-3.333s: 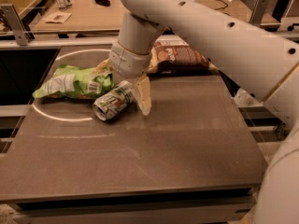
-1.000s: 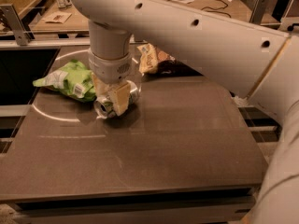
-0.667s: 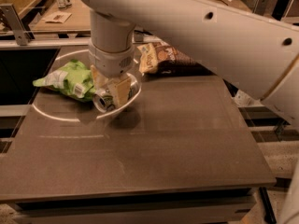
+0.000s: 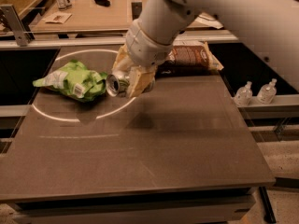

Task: Place 7up can upright

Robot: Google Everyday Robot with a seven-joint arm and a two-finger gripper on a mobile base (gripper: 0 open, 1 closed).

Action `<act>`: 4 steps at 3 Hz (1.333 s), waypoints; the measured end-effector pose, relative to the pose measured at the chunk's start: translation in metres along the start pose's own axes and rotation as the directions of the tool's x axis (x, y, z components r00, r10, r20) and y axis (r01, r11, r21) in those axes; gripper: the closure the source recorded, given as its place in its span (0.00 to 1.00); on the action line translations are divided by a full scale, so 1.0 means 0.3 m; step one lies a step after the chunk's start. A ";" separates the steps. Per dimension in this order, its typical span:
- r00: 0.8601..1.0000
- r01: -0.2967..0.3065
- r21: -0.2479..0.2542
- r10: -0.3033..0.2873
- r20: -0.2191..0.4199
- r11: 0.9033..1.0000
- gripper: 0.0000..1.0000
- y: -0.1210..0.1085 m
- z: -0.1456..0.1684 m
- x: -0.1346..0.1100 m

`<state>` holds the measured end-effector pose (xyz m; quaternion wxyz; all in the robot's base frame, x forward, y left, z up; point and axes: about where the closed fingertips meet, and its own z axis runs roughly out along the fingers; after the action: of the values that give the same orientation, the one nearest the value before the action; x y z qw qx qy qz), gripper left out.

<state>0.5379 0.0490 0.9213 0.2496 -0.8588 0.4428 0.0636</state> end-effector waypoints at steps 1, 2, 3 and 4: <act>0.976 -0.161 0.126 0.139 0.166 0.979 1.00 0.020 -0.062 0.066; 0.905 -0.324 0.194 0.243 0.349 0.926 1.00 0.044 -0.091 0.116; 0.804 -0.454 0.229 0.285 0.522 0.861 1.00 0.051 -0.122 0.137; 0.717 -0.540 0.233 0.296 0.631 0.809 1.00 0.058 -0.141 0.155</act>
Offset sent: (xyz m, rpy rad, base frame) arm 0.0124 -0.0757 0.0235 0.8022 0.2423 -0.3583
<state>0.5473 -0.0138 0.9363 0.5184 -0.6033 0.5378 0.2793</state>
